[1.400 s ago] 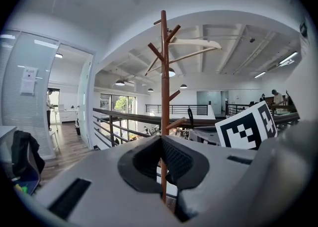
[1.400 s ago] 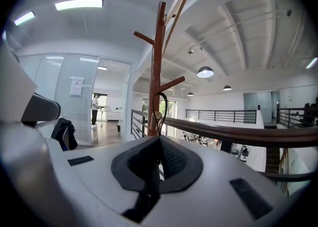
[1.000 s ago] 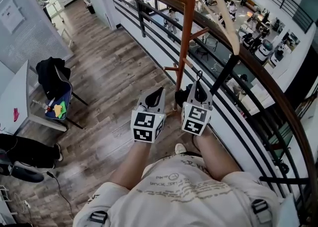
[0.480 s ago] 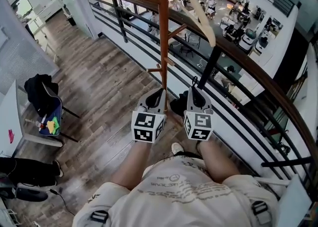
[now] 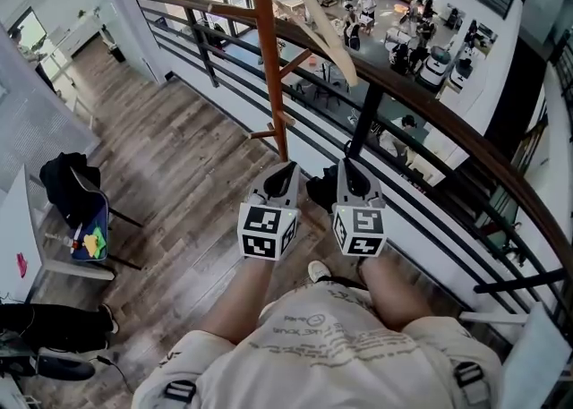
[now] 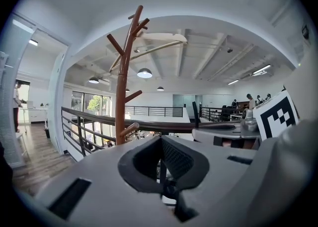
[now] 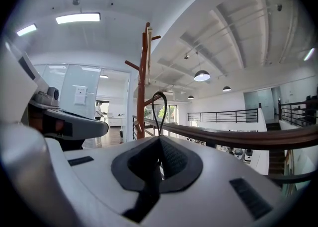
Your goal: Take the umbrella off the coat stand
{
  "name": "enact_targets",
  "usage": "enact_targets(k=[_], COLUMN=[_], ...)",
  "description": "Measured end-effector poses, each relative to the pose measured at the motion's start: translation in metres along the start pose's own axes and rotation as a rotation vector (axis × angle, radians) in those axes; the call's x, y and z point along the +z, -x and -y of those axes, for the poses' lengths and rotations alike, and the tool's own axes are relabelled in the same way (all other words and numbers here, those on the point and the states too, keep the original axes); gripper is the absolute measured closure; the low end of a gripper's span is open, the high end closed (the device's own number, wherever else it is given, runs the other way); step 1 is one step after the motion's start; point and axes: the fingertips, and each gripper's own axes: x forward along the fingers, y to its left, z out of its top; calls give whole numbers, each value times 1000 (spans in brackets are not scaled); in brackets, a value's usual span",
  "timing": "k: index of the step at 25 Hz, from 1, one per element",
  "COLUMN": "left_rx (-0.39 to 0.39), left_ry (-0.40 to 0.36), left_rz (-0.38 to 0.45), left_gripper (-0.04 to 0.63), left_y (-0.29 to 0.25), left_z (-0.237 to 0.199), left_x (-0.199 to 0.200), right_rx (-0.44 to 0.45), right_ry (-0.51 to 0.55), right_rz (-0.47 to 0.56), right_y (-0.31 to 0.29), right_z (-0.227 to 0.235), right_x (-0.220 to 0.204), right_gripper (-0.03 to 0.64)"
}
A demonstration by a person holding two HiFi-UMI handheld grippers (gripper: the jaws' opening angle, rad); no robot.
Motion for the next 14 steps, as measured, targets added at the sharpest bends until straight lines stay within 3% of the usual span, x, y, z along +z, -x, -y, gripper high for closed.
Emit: enact_targets(k=[14], left_rx=[-1], left_ry=[-7], left_rz=[-2], left_gripper=[603], left_y=[-10], left_z=[8], left_x=[-3], right_rx=[49], right_ry=[7], right_rz=[-31], right_y=[-2], right_z=[-1], right_x=[-19], right_gripper=[614])
